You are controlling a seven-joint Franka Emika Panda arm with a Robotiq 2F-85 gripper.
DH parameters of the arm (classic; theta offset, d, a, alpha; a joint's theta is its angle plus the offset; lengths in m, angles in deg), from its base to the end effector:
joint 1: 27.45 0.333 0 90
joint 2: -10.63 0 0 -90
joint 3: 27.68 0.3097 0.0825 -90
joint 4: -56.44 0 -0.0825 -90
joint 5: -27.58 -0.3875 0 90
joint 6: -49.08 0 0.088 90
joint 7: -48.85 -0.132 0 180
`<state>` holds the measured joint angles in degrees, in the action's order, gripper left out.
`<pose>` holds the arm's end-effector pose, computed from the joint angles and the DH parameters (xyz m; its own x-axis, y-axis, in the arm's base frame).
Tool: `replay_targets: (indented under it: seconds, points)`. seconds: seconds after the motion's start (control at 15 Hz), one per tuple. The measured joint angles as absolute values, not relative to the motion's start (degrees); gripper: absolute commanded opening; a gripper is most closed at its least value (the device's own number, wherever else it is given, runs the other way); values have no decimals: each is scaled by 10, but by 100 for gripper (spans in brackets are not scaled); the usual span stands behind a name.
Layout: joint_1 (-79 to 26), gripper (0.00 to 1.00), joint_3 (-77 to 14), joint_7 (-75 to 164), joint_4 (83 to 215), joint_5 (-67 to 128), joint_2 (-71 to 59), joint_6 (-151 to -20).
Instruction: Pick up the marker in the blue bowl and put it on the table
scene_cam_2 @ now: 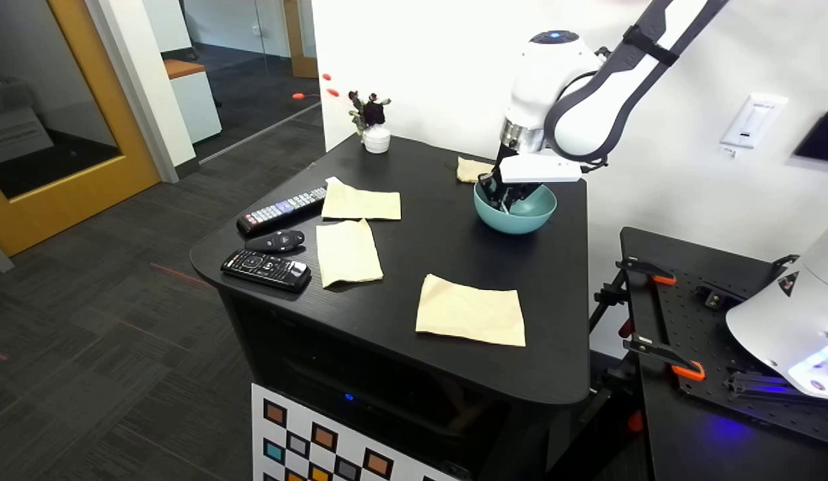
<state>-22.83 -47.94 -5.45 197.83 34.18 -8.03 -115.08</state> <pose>0.4679 -0.1378 0.1482 0.4589 -0.8727 0.1667 -0.8869 -0.4612 0.0269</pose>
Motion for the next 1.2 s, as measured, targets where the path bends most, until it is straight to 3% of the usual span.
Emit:
replay_targets:
  seconds: [0.6,1.2]
  points:
    - [-203,5,-526,-134,2051,511,76,-1139]
    - [-305,5,-326,-153,2111,503,250,-1112]
